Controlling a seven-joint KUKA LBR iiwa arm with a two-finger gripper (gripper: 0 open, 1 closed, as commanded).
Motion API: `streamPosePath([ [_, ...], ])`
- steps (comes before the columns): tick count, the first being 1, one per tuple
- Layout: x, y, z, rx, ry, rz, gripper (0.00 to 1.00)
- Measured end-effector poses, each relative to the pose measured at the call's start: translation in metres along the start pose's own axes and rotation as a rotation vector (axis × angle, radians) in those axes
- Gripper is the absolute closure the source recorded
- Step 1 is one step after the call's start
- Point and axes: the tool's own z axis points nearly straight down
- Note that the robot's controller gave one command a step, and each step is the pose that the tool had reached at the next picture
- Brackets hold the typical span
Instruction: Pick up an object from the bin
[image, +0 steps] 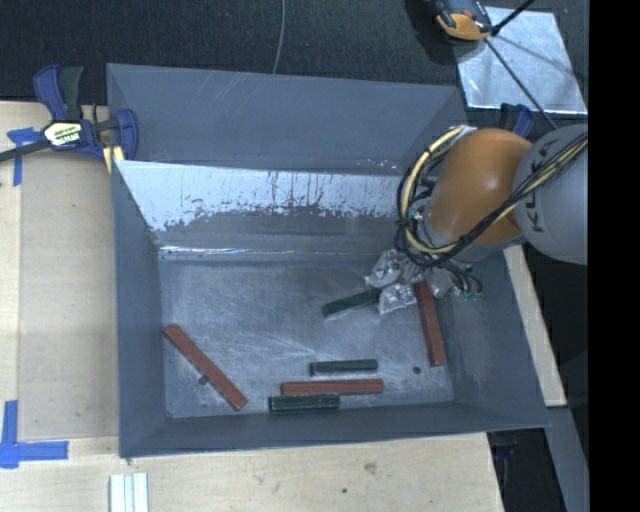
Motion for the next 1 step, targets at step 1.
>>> streamPosePath([
  [1,-0.011,0.0033,-0.1095,-0.005,0.021,-0.002,1.0],
])
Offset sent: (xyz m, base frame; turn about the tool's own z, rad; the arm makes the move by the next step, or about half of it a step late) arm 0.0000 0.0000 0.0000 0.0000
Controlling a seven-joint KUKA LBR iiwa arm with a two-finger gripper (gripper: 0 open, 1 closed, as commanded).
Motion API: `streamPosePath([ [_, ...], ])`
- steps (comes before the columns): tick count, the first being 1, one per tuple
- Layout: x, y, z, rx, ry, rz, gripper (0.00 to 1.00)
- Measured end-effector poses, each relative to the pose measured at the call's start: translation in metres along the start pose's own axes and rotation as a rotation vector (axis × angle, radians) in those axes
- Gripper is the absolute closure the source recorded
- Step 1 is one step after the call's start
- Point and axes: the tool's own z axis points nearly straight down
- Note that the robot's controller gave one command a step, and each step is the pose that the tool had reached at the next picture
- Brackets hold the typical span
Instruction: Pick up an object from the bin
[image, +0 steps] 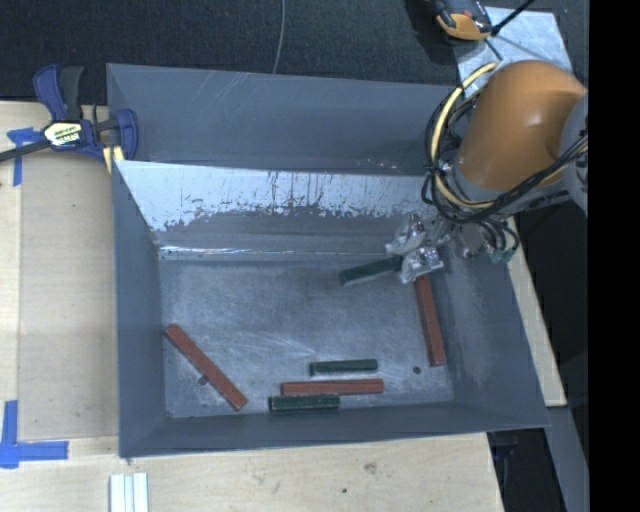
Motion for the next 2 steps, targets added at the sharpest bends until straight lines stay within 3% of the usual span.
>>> streamPosePath([
  [1,0.0,0.0,0.0,0.0,0.0,0.0,1.0],
  [2,0.003,-0.004,-0.041,-0.002,0.004,0.076,1.0],
])
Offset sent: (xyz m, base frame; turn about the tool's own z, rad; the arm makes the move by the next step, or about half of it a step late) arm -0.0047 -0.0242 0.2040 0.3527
